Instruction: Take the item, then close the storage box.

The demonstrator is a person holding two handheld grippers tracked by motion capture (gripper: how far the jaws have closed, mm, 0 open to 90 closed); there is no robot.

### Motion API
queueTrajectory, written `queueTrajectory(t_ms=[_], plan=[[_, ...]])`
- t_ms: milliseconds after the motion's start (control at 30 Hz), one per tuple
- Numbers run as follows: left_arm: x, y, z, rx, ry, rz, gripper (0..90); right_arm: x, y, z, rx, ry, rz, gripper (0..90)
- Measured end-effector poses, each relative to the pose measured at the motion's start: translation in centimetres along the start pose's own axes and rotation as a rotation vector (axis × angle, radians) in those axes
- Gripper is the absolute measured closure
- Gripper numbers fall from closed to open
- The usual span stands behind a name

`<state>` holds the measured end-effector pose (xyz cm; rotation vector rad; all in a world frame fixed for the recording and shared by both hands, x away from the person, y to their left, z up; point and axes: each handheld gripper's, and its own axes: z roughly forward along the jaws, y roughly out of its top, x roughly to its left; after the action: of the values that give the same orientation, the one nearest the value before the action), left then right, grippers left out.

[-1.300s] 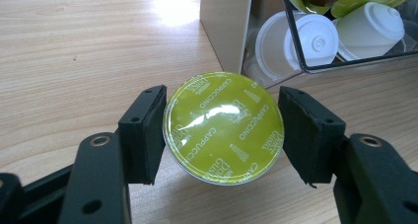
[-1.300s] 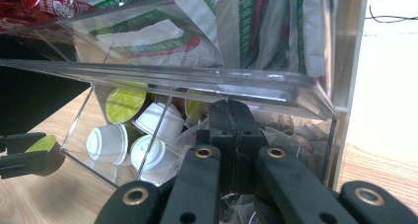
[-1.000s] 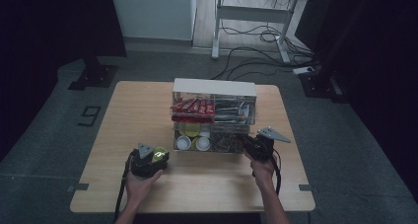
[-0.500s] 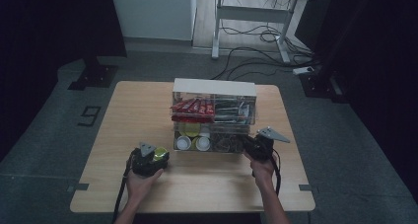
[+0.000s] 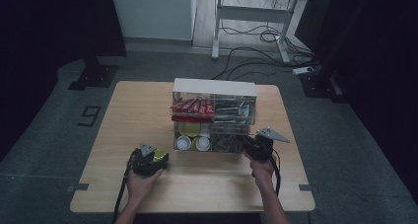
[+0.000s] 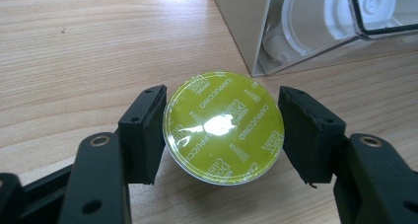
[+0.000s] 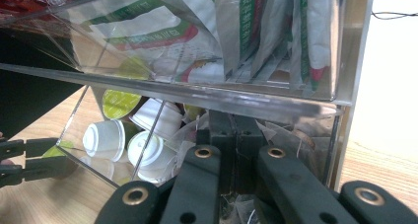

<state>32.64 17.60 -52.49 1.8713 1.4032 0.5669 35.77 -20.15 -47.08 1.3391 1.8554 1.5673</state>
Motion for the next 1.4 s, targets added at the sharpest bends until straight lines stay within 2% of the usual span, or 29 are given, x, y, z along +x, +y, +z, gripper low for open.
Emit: queueTrajectory(t_ms=[200,467,567,800,1167,1400], plan=[[0.1,-0.4,0.3,0.016,0.011,0.002,38.3,0.0,0.0,0.0,0.001,0.0,0.0,89.4],[0.4,-0.6,0.3,0.012,0.022,-0.002,38.0,0.0,0.0,0.0,0.0,-0.001,0.0,89.4],[0.3,-0.5,0.3,0.028,0.011,0.014,33.6,0.0,0.0,0.1,0.002,0.0,0.002,89.4],[-0.1,-0.3,-0.5,-0.006,-0.007,0.029,23.3,-0.1,-0.1,0.1,0.001,-0.001,-0.001,89.4],[0.4,-1.5,-2.7,-0.072,-0.022,-0.001,23.1,0.0,-0.1,-0.1,0.003,0.001,0.002,89.4],[1.0,-1.6,-3.6,-0.094,-0.033,-0.011,23.8,0.4,-0.1,-0.2,0.003,0.006,-0.01,89.4]])
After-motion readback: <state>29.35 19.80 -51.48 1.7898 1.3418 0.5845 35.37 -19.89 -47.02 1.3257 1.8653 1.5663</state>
